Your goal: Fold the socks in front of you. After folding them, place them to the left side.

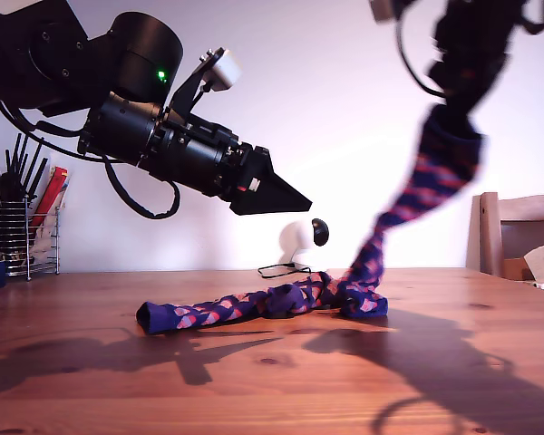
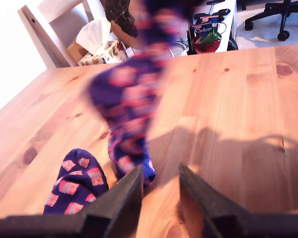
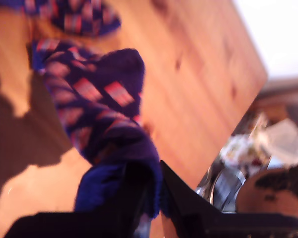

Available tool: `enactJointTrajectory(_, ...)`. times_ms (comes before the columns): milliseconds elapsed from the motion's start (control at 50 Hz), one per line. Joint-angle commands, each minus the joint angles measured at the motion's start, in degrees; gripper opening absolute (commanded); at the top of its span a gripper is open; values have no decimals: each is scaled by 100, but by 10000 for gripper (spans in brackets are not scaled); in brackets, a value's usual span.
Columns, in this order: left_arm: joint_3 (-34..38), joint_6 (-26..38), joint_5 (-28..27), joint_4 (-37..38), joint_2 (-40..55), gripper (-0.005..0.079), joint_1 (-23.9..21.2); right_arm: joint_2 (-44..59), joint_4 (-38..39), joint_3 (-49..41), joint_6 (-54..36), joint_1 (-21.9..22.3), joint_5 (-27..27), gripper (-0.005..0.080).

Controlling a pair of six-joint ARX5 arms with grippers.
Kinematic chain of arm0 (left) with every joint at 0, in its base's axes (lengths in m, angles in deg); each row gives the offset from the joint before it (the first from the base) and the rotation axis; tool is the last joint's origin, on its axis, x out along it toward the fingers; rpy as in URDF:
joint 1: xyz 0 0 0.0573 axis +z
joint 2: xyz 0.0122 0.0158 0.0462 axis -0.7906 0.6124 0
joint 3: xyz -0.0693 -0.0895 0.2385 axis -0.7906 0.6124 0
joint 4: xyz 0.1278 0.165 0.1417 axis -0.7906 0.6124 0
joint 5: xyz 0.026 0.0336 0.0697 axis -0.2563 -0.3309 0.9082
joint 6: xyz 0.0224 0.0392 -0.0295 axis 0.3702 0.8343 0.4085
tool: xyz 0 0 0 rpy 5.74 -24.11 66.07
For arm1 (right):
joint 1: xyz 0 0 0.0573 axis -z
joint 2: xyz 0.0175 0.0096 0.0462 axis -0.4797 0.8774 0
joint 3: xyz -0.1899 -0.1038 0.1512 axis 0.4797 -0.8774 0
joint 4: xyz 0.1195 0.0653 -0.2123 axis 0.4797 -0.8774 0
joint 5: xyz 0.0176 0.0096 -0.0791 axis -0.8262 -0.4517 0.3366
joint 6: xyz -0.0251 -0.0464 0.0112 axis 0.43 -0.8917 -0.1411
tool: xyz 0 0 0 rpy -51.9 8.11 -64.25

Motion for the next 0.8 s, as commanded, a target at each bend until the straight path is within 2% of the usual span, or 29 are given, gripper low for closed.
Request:
enactJointTrajectory(0,-35,-33,-13,-81,136,200,7,-195,-133,-28,111,-24,22,-11)
enactJointTrajectory(220,-68,-103,4,-376,247,198,7,-511,-1161,-28,627,-188,-280,-11)
enactJointTrajectory(400,-549,-435,-52,-376,802,198,-24,-516,-1484,-28,957,-308,-566,-12)
enactJointTrajectory(480,-839,-809,-127,-363,1069,198,-61,-516,-1696,-31,1132,-341,-791,-12)
enactJointTrajectory(780,-1843,-1298,-481,297,1720,171,-177,-492,-2361,-46,1576,-459,-1440,-12)
